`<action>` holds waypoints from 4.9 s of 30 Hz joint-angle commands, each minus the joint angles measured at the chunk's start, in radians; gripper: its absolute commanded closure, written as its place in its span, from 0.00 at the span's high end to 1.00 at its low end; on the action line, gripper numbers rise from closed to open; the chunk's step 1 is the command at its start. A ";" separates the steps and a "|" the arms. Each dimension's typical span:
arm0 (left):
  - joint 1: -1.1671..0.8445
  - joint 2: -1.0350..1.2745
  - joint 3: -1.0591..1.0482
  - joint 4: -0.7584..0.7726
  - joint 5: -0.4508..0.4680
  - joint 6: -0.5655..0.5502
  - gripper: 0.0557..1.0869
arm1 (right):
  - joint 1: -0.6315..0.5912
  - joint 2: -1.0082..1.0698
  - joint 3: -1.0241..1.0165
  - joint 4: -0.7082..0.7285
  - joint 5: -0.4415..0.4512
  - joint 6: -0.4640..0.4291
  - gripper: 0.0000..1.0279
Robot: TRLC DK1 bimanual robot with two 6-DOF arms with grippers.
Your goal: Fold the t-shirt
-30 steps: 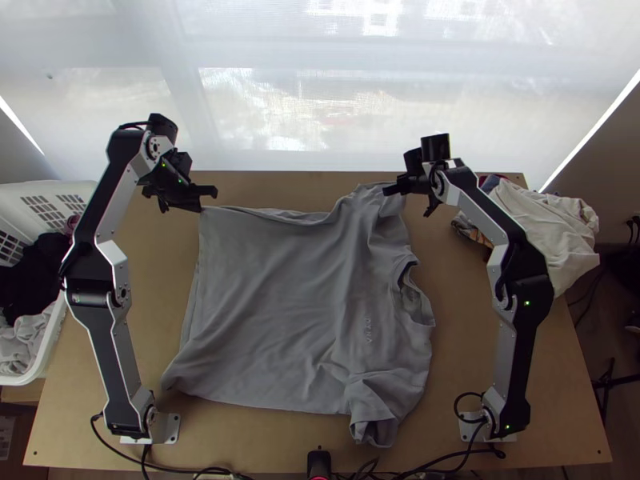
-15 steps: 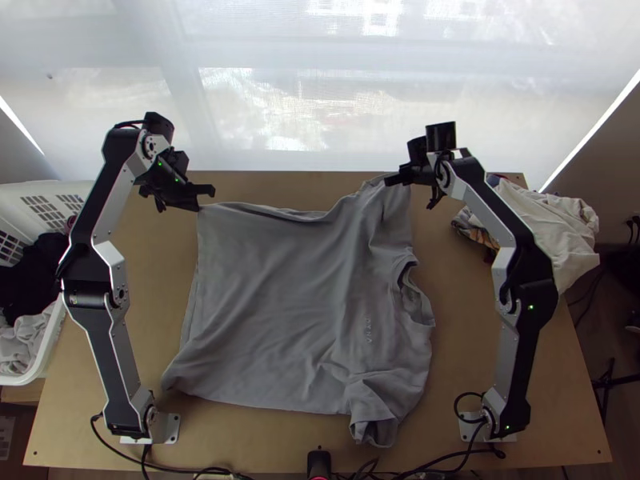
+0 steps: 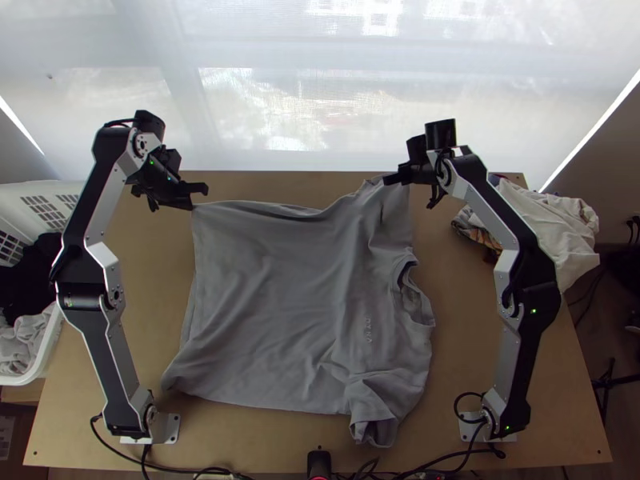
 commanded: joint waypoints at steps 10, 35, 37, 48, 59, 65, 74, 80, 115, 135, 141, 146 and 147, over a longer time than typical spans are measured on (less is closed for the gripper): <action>0.058 -0.013 -0.056 0.004 0.078 0.015 0.03 | 0.011 -0.219 -0.067 -0.034 -0.037 0.013 0.03; 0.060 -0.179 -0.650 0.406 0.183 0.037 0.03 | 0.056 -0.581 -0.465 -0.046 -0.057 0.022 0.03; 0.062 -0.186 -0.671 0.419 0.183 0.038 0.03 | 0.059 -0.598 -0.487 -0.046 -0.057 0.028 0.03; 0.066 -0.252 -0.775 0.458 0.181 0.064 0.03 | 0.053 -0.702 -0.619 -0.045 -0.057 0.030 0.03; 0.068 -0.318 -0.811 0.478 0.181 0.077 0.03 | 0.050 -0.796 -0.696 -0.046 -0.059 0.031 0.03; 0.085 -0.361 -0.826 0.473 0.180 0.092 0.03 | 0.067 -0.854 -0.746 -0.060 -0.060 0.034 0.03; 0.101 -0.400 -0.901 0.473 0.181 0.127 0.03 | 0.125 -0.961 -0.869 -0.129 -0.064 0.031 0.03; 0.098 -0.430 -0.933 0.476 0.181 0.127 0.03 | 0.182 -1.027 -0.958 -0.166 -0.065 0.025 0.03; 0.132 -0.601 -1.122 0.485 0.183 0.175 0.03 | 0.238 -1.208 -1.213 -0.264 -0.090 0.027 0.03; 0.143 -0.713 -1.222 0.459 0.183 0.195 0.03 | 0.263 -1.254 -1.263 -0.323 -0.108 0.031 0.03; 0.152 -0.729 -1.251 0.459 0.183 0.201 0.03 | 0.268 -1.261 -1.285 -0.329 -0.114 0.027 0.03; 0.154 -0.734 -1.266 0.461 0.183 0.202 0.03 | 0.268 -1.261 -1.300 -0.329 -0.116 0.027 0.03; 0.154 -0.734 -1.269 0.462 0.183 0.202 0.03 | 0.268 -1.259 -1.300 -0.327 -0.116 0.025 0.03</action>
